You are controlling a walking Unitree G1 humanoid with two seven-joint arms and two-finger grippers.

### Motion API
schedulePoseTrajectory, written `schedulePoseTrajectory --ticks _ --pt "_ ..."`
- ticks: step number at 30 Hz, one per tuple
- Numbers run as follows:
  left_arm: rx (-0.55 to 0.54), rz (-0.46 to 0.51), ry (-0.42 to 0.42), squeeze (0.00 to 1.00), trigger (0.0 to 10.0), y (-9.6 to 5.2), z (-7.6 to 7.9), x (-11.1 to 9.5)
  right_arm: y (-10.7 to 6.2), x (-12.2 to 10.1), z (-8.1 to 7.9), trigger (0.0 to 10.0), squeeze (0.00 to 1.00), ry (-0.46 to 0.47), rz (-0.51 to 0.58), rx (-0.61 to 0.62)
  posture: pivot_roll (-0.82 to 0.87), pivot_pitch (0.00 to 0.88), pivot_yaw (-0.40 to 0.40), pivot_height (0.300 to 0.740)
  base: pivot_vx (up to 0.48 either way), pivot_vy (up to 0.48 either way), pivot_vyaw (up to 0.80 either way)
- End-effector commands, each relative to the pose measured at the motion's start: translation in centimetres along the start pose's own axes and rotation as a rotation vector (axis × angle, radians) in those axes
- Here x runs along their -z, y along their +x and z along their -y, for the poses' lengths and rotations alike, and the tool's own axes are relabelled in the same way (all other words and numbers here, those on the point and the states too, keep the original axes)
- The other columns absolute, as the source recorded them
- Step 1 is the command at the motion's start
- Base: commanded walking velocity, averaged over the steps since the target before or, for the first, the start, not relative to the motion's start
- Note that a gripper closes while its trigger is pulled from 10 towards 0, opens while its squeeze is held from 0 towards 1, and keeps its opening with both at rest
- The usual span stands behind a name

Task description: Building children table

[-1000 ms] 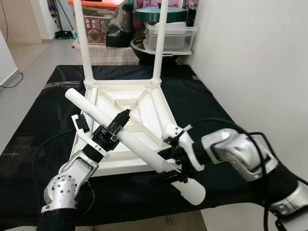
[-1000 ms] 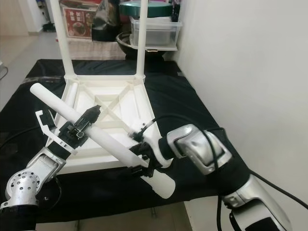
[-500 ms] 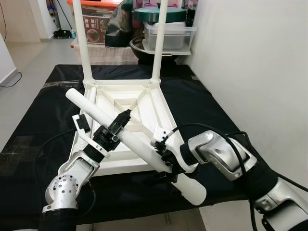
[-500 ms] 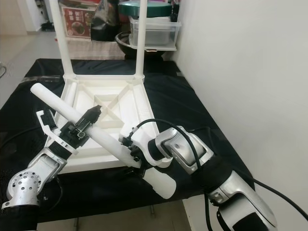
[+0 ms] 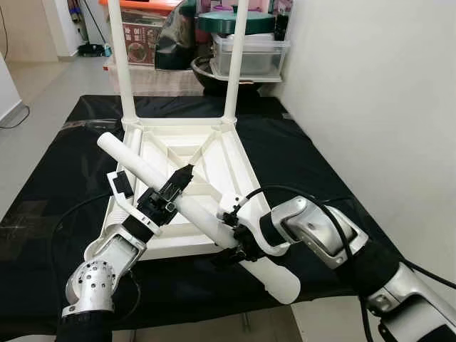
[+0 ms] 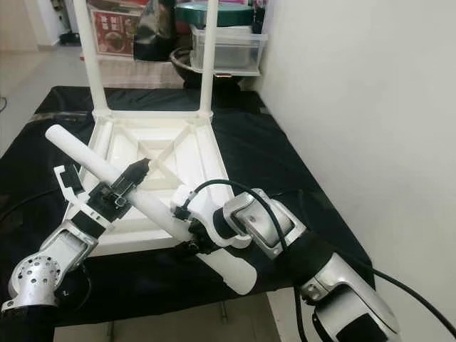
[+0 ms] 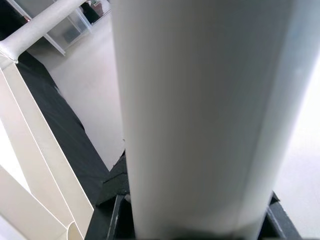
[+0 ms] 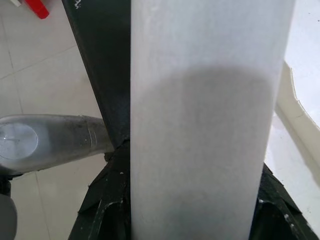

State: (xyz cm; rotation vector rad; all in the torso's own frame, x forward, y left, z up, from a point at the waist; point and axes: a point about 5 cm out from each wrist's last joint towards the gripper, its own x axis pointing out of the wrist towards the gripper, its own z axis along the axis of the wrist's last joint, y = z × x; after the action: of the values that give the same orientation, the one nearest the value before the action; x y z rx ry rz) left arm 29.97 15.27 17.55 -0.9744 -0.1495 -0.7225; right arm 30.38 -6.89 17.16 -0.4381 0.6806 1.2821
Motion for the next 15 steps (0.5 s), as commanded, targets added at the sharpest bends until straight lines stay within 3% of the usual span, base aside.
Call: schedulePoseTrajectory --ticks 1,12,13,14,15 --pt "0.037 0.019 -0.012 0.00 0.0 0.42 0.56 0.07 0.86 0.12 -0.69 0.0 0.00 -0.014 -0.004 -0.038 0.03 0.000 -0.143 0.740 0.000 0.000 0.00" --pt "0.019 0.005 -0.001 0.00 0.0 0.50 0.32 0.13 0.97 0.68 -0.55 0.0 0.00 0.022 0.025 -0.023 0.03 0.000 -0.134 0.740 0.000 0.000 0.00" --pt "0.003 -0.014 0.014 0.00 10.0 0.55 0.18 0.24 0.89 0.69 -0.45 0.0 0.00 0.027 0.030 -0.017 0.03 0.000 -0.134 0.740 0.000 0.000 0.00" --pt "0.010 -0.018 0.012 0.00 10.0 0.62 0.20 0.29 0.80 0.69 -0.36 0.0 0.00 0.031 0.036 -0.012 0.03 0.000 -0.134 0.740 0.000 0.000 0.00" --pt "0.017 -0.024 0.009 1.00 10.0 0.59 0.17 0.31 0.63 0.65 -0.24 0.0 0.00 0.038 0.046 -0.007 0.03 0.000 -0.133 0.740 0.000 0.000 0.00"
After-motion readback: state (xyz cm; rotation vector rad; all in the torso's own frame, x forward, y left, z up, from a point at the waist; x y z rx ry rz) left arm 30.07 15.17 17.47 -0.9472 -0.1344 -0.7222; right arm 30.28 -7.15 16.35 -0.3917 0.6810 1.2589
